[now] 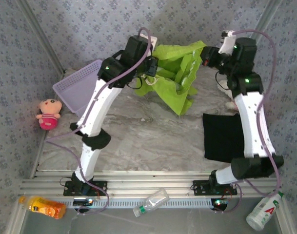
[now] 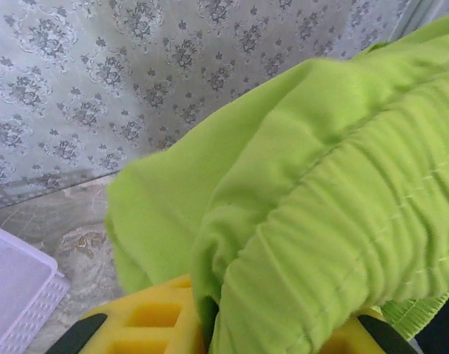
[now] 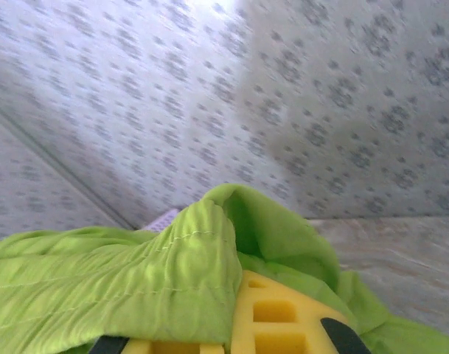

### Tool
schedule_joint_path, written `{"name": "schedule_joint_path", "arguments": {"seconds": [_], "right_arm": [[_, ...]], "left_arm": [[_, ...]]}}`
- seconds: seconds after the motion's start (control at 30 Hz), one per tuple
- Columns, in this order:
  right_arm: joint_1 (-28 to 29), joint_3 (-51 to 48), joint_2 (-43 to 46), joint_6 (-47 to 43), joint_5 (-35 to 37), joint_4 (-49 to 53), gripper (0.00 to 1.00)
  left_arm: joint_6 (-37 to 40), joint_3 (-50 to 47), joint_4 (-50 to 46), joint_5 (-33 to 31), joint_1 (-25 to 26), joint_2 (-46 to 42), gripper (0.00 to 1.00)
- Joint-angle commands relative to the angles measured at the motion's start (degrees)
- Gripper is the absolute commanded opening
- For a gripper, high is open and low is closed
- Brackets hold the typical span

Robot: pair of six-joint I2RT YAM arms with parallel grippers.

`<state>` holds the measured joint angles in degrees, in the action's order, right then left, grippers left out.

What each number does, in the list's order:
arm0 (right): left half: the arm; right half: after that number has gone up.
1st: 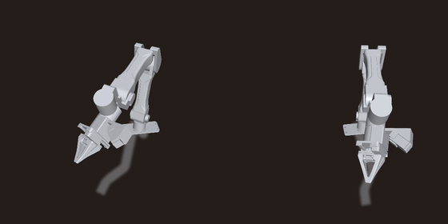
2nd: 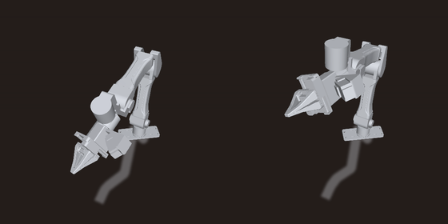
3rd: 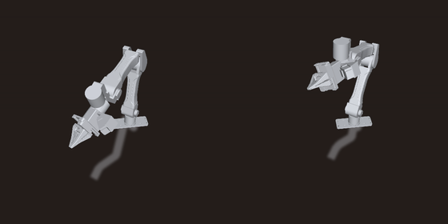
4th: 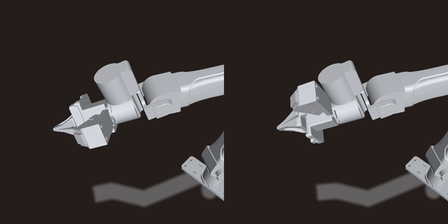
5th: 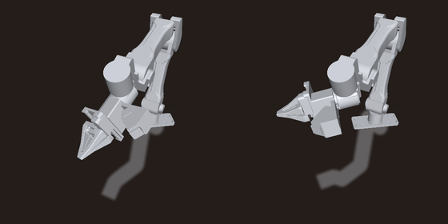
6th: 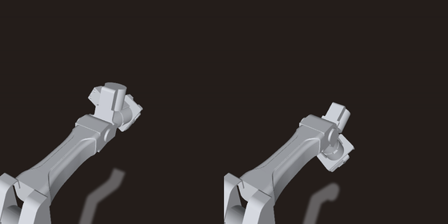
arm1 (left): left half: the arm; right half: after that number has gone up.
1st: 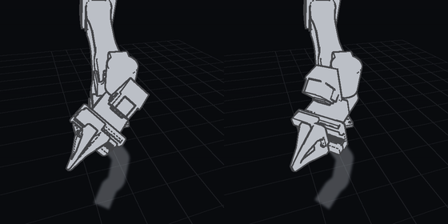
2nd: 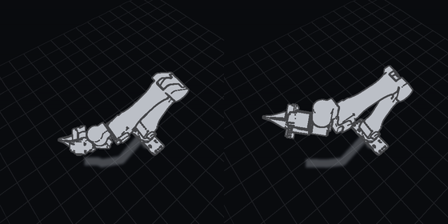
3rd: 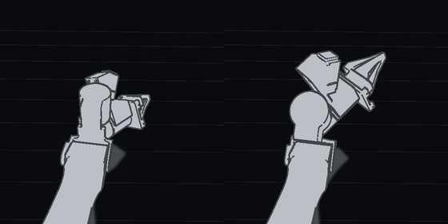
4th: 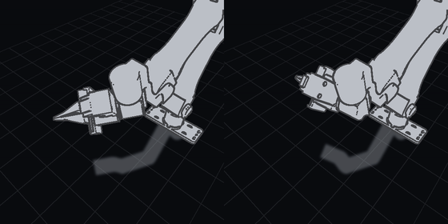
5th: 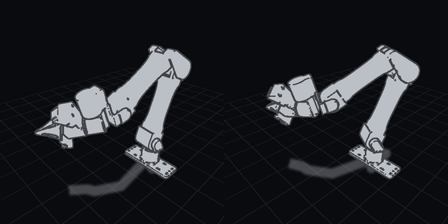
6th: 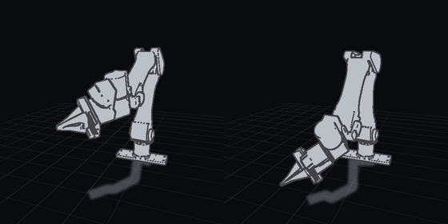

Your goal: Fold and stack the mixed laundry pile

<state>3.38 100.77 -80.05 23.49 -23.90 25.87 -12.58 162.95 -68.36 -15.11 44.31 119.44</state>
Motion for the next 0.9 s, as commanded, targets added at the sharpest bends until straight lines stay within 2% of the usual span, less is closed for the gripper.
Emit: {"name": "schedule_joint_path", "arguments": {"seconds": [0.0,0.07,0.17,0.2,0.27,0.4,0.47,0.5,0.73,0.87], "right_arm": [[-1.86,-8.41,5.14,3.87,1.45,2.42,0.0],[-1.79,-19.44,9.21,5.29,1.47,2.25,0.0],[-1.24,-33.96,14.34,7.56,0.03,1.54,0.0],[-0.84,-37.47,15.26,8.17,-0.43,1.25,0.0],[0.12,-41.6,15.82,7.95,-1.8,1.65,0.0],[3.42,-42.79,13.43,5.98,-2.6,2.58,0.0],[5.39,-41.65,11.32,4.6,-2.64,3.44,0.0],[6.29,-40.97,10.18,3.81,-2.63,3.87,0.0],[9.25,-34.4,3.36,-0.51,-5.08,7.36,0.0],[9.63,-32.92,2.08,-1.51,-6.27,8.32,0.0]], "left_arm": [[1.47,-16.47,3.65,-3.01,-1.16,-8.95,0.22],[-0.01,-30.98,8.56,-2.75,-1.11,-13.62,0.22],[-4.44,-47.33,10.46,-0.77,-1.12,-16.49,0.24],[-6.0,-50.66,10.18,0.16,-1.08,-16.77,0.29],[-10.6,-57.89,9.02,1.73,-0.81,-17.02,0.6],[-10.96,-63.68,12.75,2.95,2.69,-18.36,0.87],[-8.47,-62.59,13.76,1.2,5.02,-17.41,0.9],[-7.03,-61.31,13.86,0.11,6.18,-16.49,0.97],[3.76,-53.29,16.22,1.13,11.35,-9.87,0.98],[7.38,-51.84,18.77,0.04,11.71,-6.97,0.91]]}}
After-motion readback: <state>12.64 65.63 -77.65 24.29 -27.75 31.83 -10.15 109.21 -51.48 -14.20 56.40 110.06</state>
